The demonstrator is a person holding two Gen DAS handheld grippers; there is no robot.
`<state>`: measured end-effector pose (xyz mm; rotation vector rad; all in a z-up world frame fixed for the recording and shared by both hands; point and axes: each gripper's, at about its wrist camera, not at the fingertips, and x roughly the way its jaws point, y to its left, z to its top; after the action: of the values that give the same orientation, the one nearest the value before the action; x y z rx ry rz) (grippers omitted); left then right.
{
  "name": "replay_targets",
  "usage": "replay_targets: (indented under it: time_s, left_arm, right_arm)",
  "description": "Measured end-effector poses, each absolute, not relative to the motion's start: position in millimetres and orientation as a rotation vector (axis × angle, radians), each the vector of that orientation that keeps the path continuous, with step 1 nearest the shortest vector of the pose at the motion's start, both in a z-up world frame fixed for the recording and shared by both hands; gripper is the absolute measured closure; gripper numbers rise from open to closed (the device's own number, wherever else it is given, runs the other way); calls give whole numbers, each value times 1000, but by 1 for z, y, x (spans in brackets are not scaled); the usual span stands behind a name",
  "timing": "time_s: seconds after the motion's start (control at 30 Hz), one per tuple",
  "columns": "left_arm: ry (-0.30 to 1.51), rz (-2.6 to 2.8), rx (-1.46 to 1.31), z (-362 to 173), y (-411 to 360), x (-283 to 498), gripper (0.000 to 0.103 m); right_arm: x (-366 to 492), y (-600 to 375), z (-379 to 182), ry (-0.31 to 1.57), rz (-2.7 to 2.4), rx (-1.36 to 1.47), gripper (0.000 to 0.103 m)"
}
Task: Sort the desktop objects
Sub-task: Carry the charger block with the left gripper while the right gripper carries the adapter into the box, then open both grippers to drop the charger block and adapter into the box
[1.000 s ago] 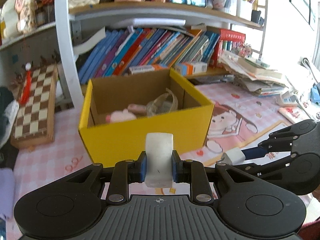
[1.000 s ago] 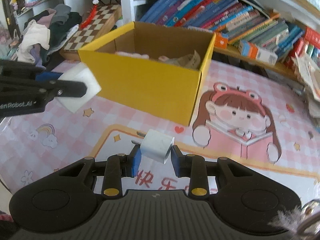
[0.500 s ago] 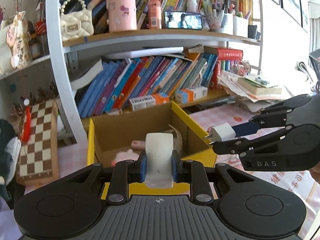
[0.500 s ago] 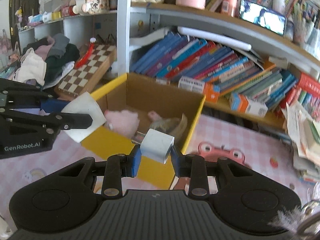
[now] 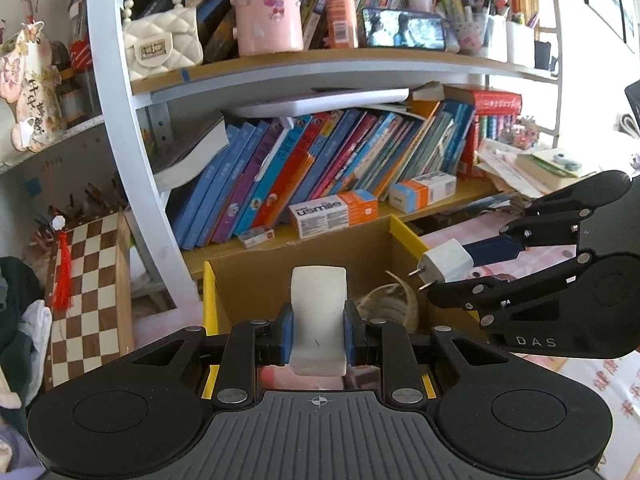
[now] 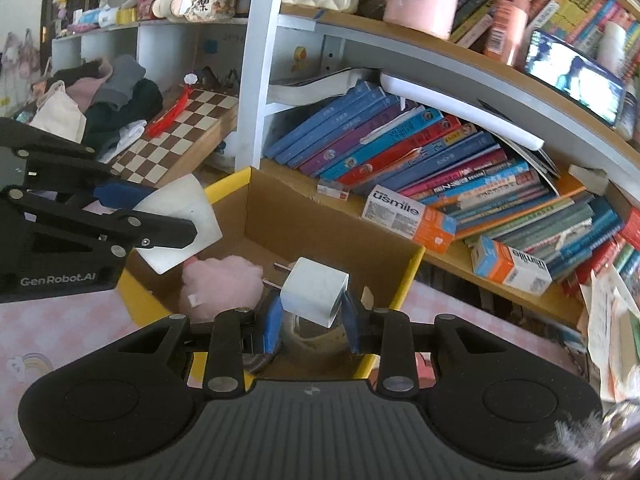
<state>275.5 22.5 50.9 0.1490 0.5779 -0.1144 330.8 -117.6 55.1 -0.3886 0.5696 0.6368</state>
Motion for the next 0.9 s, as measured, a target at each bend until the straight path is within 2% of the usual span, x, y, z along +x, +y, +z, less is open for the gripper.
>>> replay_targets:
  time_s: [0.5, 0.9]
  left_arm:
    - [655, -86, 197, 26, 16, 337, 80]
    - [800, -88, 200, -9, 14, 378, 79]
  right_arm:
    - [405, -85, 19, 636, 711, -526, 73]
    - [442, -58, -16, 703, 805, -687, 72]
